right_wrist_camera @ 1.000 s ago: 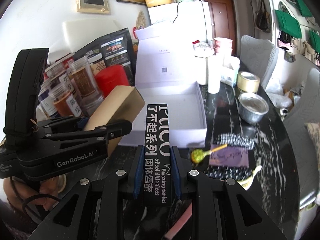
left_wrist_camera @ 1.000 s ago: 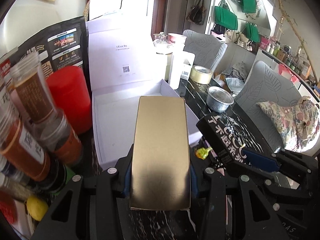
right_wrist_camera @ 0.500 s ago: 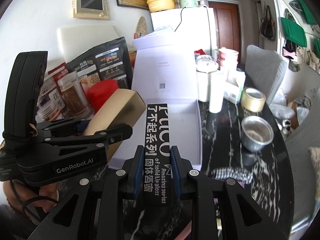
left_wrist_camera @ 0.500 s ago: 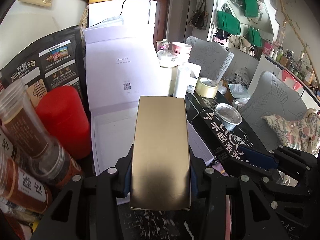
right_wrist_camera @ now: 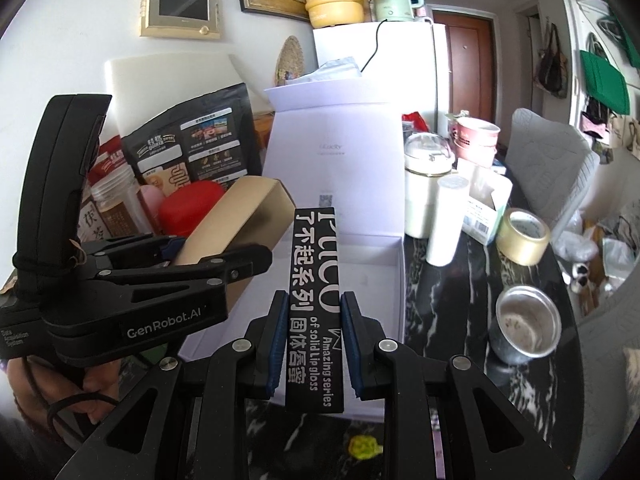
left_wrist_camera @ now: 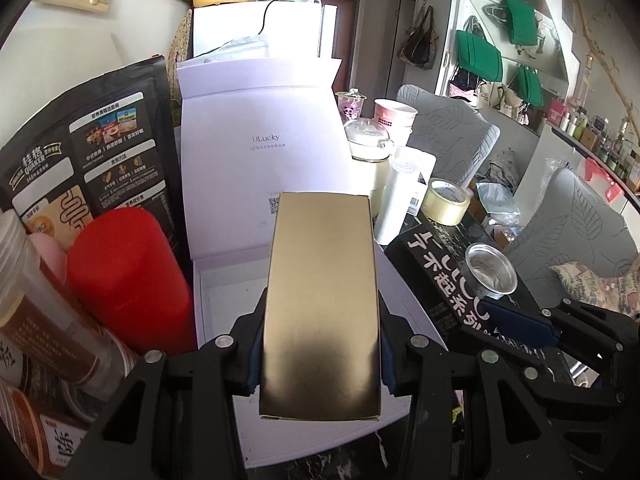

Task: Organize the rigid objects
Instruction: 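Carry the gold box and black box into the open white box with both tools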

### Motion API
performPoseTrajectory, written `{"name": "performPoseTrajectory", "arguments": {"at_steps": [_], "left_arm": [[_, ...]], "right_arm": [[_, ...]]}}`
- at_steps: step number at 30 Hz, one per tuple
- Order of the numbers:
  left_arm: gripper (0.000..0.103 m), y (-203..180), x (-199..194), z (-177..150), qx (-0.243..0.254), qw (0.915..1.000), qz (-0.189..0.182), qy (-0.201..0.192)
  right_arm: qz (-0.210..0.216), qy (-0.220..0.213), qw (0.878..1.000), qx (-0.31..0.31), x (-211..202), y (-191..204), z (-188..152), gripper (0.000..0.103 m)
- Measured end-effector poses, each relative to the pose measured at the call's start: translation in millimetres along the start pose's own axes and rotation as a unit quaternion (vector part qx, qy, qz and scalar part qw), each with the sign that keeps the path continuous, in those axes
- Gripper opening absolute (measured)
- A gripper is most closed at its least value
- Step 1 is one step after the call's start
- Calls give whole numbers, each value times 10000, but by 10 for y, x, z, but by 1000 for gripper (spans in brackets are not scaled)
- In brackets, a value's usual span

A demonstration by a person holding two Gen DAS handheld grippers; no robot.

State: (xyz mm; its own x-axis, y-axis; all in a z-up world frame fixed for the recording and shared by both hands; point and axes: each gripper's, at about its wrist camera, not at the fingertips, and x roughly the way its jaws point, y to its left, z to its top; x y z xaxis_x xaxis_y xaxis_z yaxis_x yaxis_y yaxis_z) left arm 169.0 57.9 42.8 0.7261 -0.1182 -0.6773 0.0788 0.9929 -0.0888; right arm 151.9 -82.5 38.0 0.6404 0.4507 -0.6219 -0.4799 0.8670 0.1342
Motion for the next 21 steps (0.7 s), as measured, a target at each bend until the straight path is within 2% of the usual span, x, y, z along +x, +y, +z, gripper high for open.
{"name": "performPoseTrajectory", "arguments": {"at_steps": [8, 16, 21], "left_arm": [[44, 56, 436, 44, -93, 9992, 62, 392], [44, 185, 794, -3, -114, 9964, 482, 688], [44, 255, 965, -43, -124, 9941, 662, 845]], "right_arm": [[142, 294, 9994, 131, 390, -180, 54, 26], [109, 616, 9977, 264, 793, -285, 52, 26], [-114, 700, 9972, 255, 944, -315, 50, 26]]}}
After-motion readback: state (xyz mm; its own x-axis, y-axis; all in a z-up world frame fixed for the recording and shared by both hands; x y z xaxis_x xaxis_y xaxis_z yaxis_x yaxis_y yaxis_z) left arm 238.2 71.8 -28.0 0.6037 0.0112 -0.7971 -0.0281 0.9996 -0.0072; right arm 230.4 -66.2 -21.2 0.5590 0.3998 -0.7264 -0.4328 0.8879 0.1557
